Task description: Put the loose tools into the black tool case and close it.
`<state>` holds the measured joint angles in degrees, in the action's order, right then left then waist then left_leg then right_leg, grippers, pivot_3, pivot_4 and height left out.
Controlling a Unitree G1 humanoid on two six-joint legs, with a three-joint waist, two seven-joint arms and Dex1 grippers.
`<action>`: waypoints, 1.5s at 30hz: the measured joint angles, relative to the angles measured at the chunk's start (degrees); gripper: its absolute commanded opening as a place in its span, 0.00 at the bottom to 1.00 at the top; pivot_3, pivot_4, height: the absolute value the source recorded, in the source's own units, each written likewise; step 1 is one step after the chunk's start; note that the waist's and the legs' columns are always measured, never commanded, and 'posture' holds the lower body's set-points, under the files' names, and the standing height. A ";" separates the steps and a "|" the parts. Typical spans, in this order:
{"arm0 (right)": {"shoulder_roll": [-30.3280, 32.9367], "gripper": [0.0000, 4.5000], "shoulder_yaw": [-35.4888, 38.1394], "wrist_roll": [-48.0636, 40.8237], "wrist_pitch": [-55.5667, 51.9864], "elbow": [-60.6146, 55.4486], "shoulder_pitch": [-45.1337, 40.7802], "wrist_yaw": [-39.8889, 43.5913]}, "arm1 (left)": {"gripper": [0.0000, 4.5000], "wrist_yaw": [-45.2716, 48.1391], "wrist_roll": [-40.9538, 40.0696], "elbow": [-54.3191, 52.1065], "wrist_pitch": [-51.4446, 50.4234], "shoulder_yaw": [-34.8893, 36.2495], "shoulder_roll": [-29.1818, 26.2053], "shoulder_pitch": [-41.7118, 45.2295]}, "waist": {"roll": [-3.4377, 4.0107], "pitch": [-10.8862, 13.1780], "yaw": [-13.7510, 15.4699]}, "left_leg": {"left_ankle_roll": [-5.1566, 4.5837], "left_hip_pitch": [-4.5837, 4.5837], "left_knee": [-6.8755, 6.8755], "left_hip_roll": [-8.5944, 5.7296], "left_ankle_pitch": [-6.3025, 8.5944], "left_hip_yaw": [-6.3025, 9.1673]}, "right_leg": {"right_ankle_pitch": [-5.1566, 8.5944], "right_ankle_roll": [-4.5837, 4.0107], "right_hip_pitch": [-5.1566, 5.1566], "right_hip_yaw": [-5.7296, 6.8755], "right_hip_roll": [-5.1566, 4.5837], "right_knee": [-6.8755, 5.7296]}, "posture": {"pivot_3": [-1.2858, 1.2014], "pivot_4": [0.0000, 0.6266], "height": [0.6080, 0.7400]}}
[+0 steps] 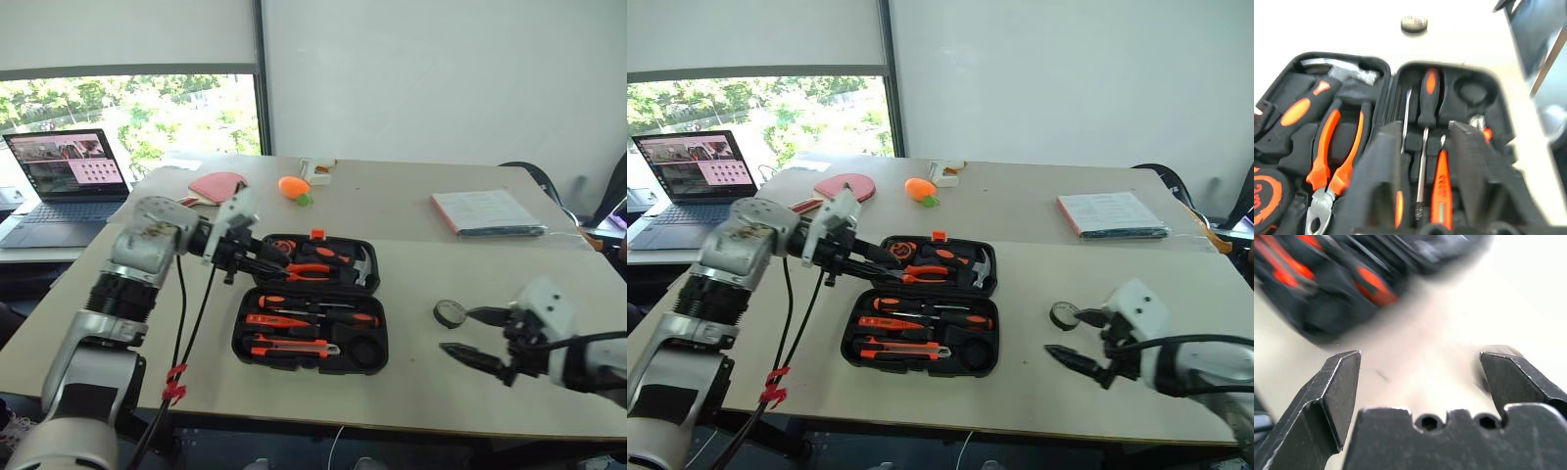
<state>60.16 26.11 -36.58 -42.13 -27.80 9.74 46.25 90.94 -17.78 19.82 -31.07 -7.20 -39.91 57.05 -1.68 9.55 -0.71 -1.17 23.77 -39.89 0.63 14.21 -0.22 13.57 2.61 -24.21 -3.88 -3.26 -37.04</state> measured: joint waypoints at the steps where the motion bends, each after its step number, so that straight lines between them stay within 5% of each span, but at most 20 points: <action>1: 0.67 1.00 0.32 0.86 0.59 1.66 0.34 1.51 | 0.73 0.14 -1.46 -1.42 -1.54 0.96 -0.59 -0.02 | 0.00 0.00 -0.03 | 0.00 0.00 0.00 0.01 0.00 0.00 | 0.00 0.00 0.01 0.00 0.01 0.01 | 0.52 0.24 1.00; 4: 2.23 1.00 -0.89 3.13 2.06 6.93 -1.10 4.68 | 0.96 0.51 -5.11 -6.94 -5.25 2.89 -2.96 -0.52 | 0.01 0.00 -0.32 | 0.00 -0.05 0.00 0.07 0.00 0.00 | 0.00 -0.01 0.03 -0.04 0.01 -0.01 | 0.52 0.24 1.00; 13: 1.74 1.00 -19.68 11.81 5.88 19.17 -21.90 8.71 | 0.98 -3.50 -9.60 -18.04 -8.92 4.46 -4.38 -5.23 | -0.01 0.03 -0.86 | 0.05 -0.20 0.02 0.09 -0.03 -0.12 | -0.04 -0.06 0.04 -0.11 0.08 -0.04 | 0.52 0.24 1.00; 18: -2.86 0.71 -29.64 18.88 7.95 30.26 -32.24 9.51 | 1.00 -5.56 -10.77 -20.80 -9.04 4.50 -4.59 -5.60 | 0.01 0.03 -0.56 | 0.05 -0.09 0.06 0.07 -0.03 -0.16 | -0.05 -0.08 -0.07 -0.10 0.06 -0.04 | 0.52 0.24 1.00; 24: -6.82 0.71 -35.23 24.13 11.14 39.25 -37.76 12.48 | 1.00 -6.89 -11.74 -21.88 -9.16 4.49 -5.18 -5.67 | 0.01 0.04 -0.26 | 0.04 -0.05 0.05 0.05 -0.02 -0.16 | -0.05 -0.08 -0.08 -0.07 0.05 -0.03 | 0.52 0.24 1.00; 27: -8.79 0.56 -36.41 25.92 12.36 43.38 -40.13 12.83 | 1.00 -7.15 -11.74 -21.78 -9.07 4.37 -5.19 -5.65 | 0.01 0.04 -0.32 | 0.05 -0.07 0.04 0.05 -0.02 -0.16 | -0.06 -0.09 -0.07 -0.08 0.05 -0.05 | 0.52 0.24 1.00; 30: -9.76 0.30 -36.67 27.17 14.00 45.89 -41.70 13.36 | 1.00 -7.12 -11.74 -21.41 -9.02 3.77 -5.09 -5.38 | 0.01 0.04 -0.35 | 0.05 -0.10 0.04 0.06 -0.02 -0.16 | -0.07 -0.10 -0.06 -0.07 0.06 -0.06 | 0.52 0.24 1.00; 34: -9.44 0.01 -36.32 27.45 14.34 45.10 -41.36 14.85 | 1.00 -7.08 -11.69 -21.26 -8.79 3.55 -5.00 -5.30 | 0.01 0.04 -0.30 | 0.05 -0.08 0.05 0.06 -0.02 -0.15 | -0.07 -0.10 -0.07 -0.07 0.05 -0.05 | 0.52 0.24 1.00; 45: -5.51 0.01 -29.96 14.66 3.33 13.58 -35.27 20.89 | 1.00 -6.41 -10.79 -22.66 -5.62 1.99 -7.46 -9.95 | 0.10 0.09 -1.08 | 0.05 -0.17 0.08 0.17 -0.02 0.18 | -0.10 -0.16 -0.08 -0.09 0.14 -0.12 | 0.52 0.24 1.00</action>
<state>54.66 -3.85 -21.92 -38.80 -14.21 -25.54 67.14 84.53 -28.58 -2.84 -36.69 -5.21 -47.38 47.10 -1.58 9.64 -1.78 -1.13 23.60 -39.80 0.79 14.19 -0.04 13.46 2.44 -24.28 -3.96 -3.12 -37.16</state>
